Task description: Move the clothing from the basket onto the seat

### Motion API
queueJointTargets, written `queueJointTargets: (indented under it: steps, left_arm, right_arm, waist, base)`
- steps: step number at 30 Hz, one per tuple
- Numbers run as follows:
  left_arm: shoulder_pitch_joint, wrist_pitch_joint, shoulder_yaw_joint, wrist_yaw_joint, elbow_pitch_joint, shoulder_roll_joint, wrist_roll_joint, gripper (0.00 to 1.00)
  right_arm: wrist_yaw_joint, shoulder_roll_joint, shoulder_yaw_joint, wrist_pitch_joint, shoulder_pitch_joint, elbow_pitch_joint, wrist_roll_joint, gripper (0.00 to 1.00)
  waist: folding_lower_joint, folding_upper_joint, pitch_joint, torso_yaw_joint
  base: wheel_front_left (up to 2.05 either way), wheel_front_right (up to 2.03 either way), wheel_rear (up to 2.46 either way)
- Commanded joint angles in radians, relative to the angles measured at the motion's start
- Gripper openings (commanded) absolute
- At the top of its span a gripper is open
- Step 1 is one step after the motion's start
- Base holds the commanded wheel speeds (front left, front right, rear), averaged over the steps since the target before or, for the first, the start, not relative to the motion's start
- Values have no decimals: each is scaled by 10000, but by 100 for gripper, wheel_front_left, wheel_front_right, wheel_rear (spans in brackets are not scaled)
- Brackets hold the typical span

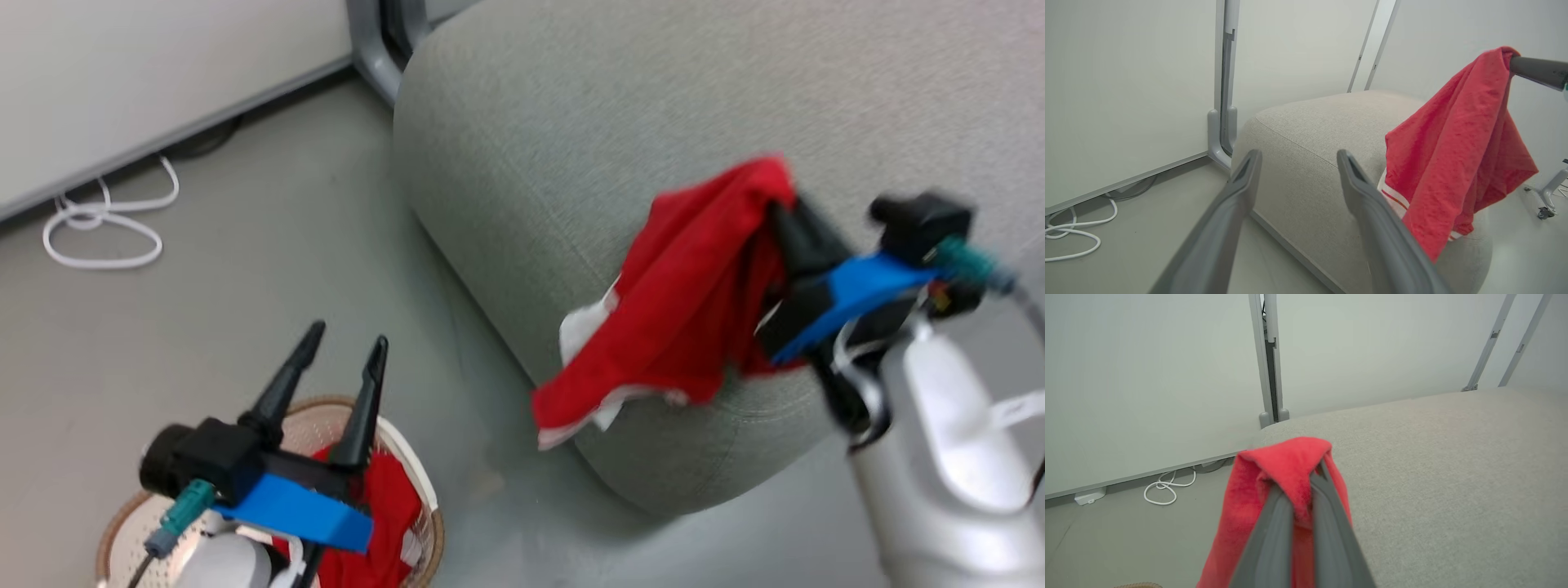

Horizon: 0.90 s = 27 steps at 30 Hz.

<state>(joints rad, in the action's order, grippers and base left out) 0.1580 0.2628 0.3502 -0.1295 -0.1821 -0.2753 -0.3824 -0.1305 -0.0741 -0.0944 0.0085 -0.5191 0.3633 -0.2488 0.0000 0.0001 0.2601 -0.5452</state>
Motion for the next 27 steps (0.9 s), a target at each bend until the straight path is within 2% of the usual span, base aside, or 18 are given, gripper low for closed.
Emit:
queueJointTargets:
  steps: [1, 9, 11, 12, 18, 23, 27]
  left_arm:
    - [336, 30, -74, -14, 153, -161, 99, 100]
    - [803, 18, 261, -14, 675, -589, 204, 100]
    - [916, -4, 341, -14, 862, -702, 239, 100]
    - [1017, -45, 317, -5, 1029, -842, 284, 100]
    - [1100, -247, 217, 139, 1647, -1154, 372, 100]
    - [1155, -374, 213, 211, 2179, -1291, 452, 100]
    - [1240, -456, 234, 279, 2512, -1376, 536, 100]
  right_arm:
    - [-5, -206, 259, 38, -655, 11, -87, 0]
    - [-3, -1558, 1962, 485, -2749, 10, -175, 0]
    - [-3, -1866, 2567, 604, -3165, 43, -89, 0]
    - [-5, -2054, 3252, 638, -3630, 124, -11, 0]
    - [-5, -2340, 5611, 226, -5201, 629, 626, 0]
    - [-5, -2555, 6501, 355, -5794, 1422, 1183, 0]
    - [-5, -2434, 6742, 313, -5624, 2198, 1580, 0]
  waist:
    - [0, -1, 784, 458]
    - [0, -1, 2080, 1432]
    - [0, -1, 2386, 1670]
    - [0, -1, 2670, 1864]
    - [0, -1, 3342, 2273]
    - [0, -1, 3822, 2534]
    - [0, -1, 4176, 2662]
  base:
    - [0, 0, 0]
    - [0, 0, 0]
    - [0, 0, 0]
    - [0, 0, 0]
    - [0, 0, 0]
    - [0, 0, 0]
    - [0, 0, 0]
